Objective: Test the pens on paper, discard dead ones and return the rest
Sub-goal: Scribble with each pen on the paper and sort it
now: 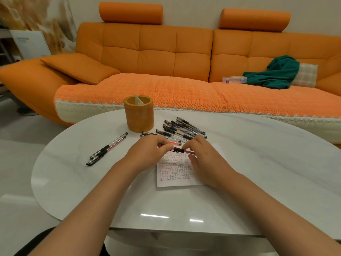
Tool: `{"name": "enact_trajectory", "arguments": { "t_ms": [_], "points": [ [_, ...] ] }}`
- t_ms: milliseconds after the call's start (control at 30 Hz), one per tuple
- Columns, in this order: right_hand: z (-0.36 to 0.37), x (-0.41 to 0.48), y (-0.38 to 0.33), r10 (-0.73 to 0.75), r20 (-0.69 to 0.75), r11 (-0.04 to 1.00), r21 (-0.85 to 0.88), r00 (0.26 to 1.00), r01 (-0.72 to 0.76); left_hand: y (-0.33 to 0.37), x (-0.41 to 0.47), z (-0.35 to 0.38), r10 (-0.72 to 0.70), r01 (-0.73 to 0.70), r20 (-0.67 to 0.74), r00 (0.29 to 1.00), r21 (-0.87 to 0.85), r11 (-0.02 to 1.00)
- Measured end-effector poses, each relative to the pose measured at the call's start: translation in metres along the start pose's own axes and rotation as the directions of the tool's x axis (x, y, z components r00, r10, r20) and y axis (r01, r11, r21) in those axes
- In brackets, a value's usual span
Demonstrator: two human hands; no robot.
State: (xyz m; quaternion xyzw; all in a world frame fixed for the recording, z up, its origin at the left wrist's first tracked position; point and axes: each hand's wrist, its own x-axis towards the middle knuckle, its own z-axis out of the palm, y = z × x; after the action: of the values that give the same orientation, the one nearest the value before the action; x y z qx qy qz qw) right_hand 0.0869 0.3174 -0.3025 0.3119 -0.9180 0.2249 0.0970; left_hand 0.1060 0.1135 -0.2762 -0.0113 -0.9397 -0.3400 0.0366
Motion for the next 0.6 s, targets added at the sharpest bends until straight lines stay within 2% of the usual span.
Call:
{"name": "enact_trajectory", "arguments": {
  "t_ms": [100,200,300,433,600],
  "points": [
    [-0.001,0.006,0.003,0.051,0.009,0.998,-0.033,0.999,-0.051,-0.01,0.002,0.0,0.014,-0.009,-0.068,0.998,0.073,0.997],
    [-0.002,0.018,0.001,0.094,-0.028,0.984,-0.149,0.995,-0.097,-0.018,0.001,0.001,0.038,-0.013,-0.128,0.991,0.189,0.982],
    [-0.002,0.038,-0.005,0.11,-0.039,0.97,-0.216,0.993,-0.116,-0.025,-0.003,0.0,0.027,-0.017,-0.04,0.999,0.247,0.969],
    [0.012,0.069,-0.018,0.084,0.044,0.977,-0.199,0.996,-0.073,-0.036,-0.014,-0.004,0.014,-0.046,0.105,0.994,0.313,0.949],
    [0.033,0.093,-0.031,0.039,0.091,0.987,-0.159,0.995,-0.024,-0.039,-0.02,-0.01,0.042,-0.086,0.138,0.989,0.323,0.942]
  ]
}}
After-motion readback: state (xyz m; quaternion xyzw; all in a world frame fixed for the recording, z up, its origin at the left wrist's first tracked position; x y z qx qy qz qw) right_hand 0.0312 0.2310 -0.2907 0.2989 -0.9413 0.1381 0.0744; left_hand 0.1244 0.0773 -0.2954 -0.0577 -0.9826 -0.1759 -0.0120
